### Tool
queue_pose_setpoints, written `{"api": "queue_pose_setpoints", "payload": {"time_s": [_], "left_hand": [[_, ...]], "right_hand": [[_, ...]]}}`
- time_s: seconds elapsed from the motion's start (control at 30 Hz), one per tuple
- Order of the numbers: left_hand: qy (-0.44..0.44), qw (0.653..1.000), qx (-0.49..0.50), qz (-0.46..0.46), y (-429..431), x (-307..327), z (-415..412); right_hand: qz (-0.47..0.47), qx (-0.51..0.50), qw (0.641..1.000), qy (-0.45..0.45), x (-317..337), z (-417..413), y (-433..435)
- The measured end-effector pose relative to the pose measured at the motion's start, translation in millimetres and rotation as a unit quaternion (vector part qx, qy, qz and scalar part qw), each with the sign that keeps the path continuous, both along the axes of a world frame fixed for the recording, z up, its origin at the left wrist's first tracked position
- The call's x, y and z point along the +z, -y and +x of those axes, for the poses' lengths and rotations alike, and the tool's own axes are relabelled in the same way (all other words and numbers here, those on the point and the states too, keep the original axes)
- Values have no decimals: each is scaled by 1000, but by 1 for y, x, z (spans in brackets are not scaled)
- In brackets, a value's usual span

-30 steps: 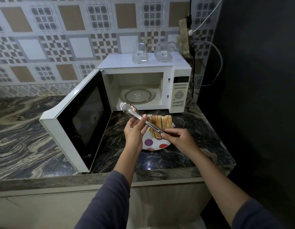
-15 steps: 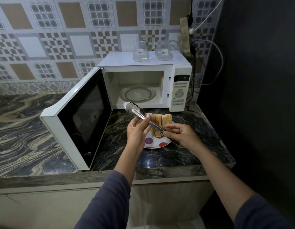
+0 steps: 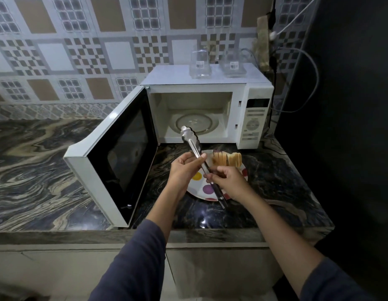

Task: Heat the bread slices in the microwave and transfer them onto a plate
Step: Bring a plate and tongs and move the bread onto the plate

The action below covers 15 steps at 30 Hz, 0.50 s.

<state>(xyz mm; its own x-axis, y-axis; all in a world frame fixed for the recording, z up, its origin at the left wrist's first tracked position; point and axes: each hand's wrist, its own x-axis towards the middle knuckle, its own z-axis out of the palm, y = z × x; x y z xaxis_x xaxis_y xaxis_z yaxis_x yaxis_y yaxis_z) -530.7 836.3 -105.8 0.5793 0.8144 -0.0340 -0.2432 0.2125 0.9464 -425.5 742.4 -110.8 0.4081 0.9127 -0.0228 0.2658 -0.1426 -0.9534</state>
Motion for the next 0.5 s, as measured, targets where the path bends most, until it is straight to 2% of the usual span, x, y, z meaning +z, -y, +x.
{"api": "queue_pose_setpoints", "payload": {"time_s": [0.1, 0.2, 0.33, 0.43, 0.5], "left_hand": [[-90, 992, 51, 74, -29, -10, 0], [-186, 967, 106, 137, -57, -40, -5], [-373, 889, 116, 238, -67, -96, -22], [-458, 838, 91, 283, -73, -127, -25], [-474, 818, 99, 310, -78, -133, -25]], "right_hand": [[-17, -22, 1000, -10, -9, -2, -25], [-79, -44, 996, -1, -27, 1, -50], [-180, -83, 980, 29, -54, 5, -82], [-233, -101, 962, 97, -73, 4, -102], [-250, -98, 950, 159, -77, 2, -110]]}}
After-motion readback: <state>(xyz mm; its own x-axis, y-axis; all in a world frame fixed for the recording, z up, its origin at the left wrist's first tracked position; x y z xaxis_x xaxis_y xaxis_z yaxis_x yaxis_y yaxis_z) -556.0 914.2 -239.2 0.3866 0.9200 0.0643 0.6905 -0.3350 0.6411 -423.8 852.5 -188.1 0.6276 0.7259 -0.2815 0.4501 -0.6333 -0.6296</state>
